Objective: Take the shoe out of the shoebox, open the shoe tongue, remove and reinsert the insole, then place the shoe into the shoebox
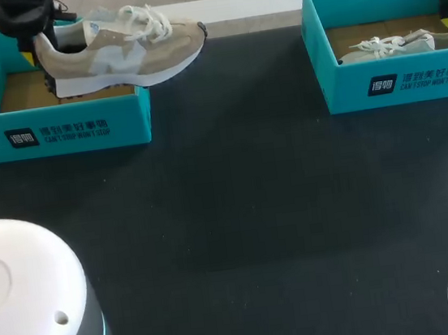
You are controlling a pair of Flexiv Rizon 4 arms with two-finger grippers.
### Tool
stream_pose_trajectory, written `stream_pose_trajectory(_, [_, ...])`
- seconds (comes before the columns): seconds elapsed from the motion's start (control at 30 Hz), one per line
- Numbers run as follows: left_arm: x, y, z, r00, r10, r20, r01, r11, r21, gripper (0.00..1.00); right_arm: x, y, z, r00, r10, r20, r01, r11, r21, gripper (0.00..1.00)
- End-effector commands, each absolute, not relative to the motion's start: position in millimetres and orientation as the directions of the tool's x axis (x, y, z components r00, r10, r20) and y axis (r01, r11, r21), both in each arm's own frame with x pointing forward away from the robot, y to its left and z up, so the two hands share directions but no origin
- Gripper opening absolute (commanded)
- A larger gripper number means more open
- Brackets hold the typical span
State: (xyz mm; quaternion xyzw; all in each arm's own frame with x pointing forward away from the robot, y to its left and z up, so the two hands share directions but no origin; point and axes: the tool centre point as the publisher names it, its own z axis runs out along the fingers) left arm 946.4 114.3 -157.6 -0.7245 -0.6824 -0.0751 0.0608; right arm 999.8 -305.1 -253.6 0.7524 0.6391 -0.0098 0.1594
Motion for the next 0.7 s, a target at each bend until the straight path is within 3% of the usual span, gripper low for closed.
stream_pose_trajectory(0.03, [942.9, 116.1, -157.8, 0.057, 0.980, 0.189, 0.991, -0.078, 0.104, 0.00, 999.6, -304.7, -253.8, 0.185, 0.958, -0.219, 0.964, -0.134, 0.229, 1.00])
stream_pose_trajectory(0.33, [876.8, 73.0, -158.6, -0.006, 0.980, 0.199, 0.995, -0.013, 0.097, 0.00, 999.6, -304.7, -253.8, 0.185, 0.958, -0.219, 0.964, -0.134, 0.229, 1.00])
stream_pose_trajectory(0.7, [796.0, 8.6, -163.6, 0.068, 0.980, 0.185, 0.995, -0.080, 0.057, 0.00, 999.6, -304.7, -253.8, 0.185, 0.958, -0.219, 0.964, -0.134, 0.229, 1.00])
